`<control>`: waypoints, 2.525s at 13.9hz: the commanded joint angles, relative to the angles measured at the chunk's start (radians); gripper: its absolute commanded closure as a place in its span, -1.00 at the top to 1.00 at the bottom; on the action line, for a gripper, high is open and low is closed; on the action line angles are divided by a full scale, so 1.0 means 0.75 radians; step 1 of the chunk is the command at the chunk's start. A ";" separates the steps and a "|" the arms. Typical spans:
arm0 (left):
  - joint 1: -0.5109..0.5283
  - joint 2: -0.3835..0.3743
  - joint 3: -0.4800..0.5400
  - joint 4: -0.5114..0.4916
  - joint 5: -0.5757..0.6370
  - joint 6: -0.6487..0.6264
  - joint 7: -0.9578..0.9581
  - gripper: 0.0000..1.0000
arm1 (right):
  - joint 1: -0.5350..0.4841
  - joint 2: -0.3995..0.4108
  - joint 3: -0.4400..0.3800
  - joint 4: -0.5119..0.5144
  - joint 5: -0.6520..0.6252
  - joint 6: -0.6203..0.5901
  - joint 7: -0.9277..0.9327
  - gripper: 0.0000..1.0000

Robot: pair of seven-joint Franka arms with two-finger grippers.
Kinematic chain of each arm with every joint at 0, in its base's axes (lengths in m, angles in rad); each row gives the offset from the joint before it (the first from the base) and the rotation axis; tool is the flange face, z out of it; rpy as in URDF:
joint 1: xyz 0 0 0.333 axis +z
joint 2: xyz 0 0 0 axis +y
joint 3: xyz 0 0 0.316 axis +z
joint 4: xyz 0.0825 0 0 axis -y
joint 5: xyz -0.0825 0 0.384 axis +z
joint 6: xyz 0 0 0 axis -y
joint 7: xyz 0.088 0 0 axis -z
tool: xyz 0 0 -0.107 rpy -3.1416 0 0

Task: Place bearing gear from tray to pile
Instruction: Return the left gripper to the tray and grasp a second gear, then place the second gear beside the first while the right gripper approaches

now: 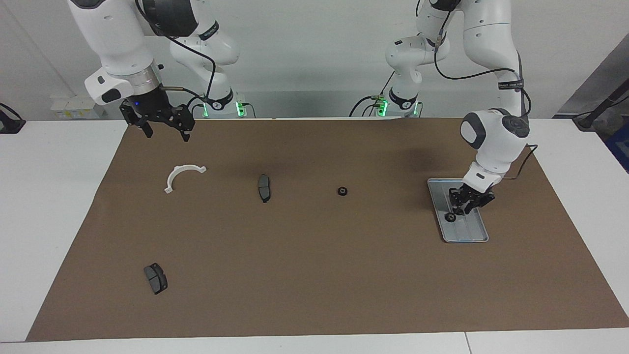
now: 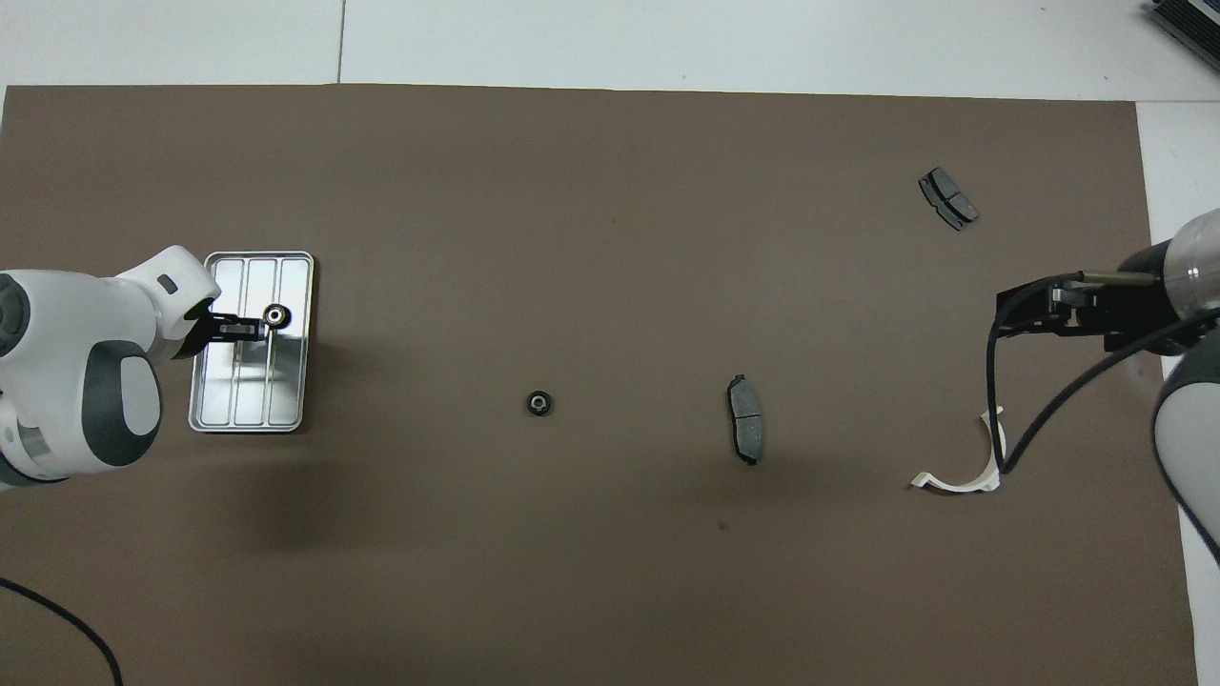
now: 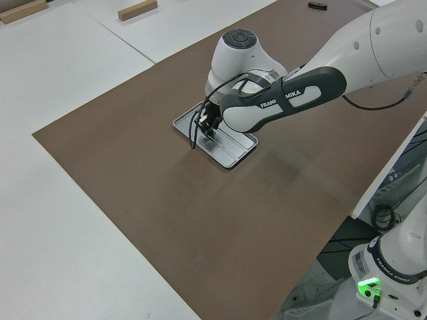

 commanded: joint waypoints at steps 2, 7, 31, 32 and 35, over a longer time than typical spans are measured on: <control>0.013 0.010 -0.010 -0.011 -0.005 0.054 0.061 -0.30 | -0.005 -0.030 0.000 -0.040 0.034 0.035 -0.025 1.00; 0.013 0.012 -0.010 -0.009 -0.005 0.054 0.063 -0.59 | -0.005 -0.032 0.000 -0.040 0.034 0.035 -0.025 1.00; -0.806 -0.016 -0.016 0.196 -0.005 -0.163 -1.389 -0.73 | 0.036 -0.026 0.012 -0.052 0.034 0.124 0.022 1.00; -0.845 -0.016 -0.016 0.177 -0.005 -0.138 -1.411 -0.70 | 0.062 -0.026 0.012 -0.060 0.034 0.143 0.039 1.00; -0.970 -0.021 -0.016 0.098 -0.005 -0.049 -1.462 -0.70 | 0.183 -0.024 0.012 -0.105 0.032 0.208 0.169 1.00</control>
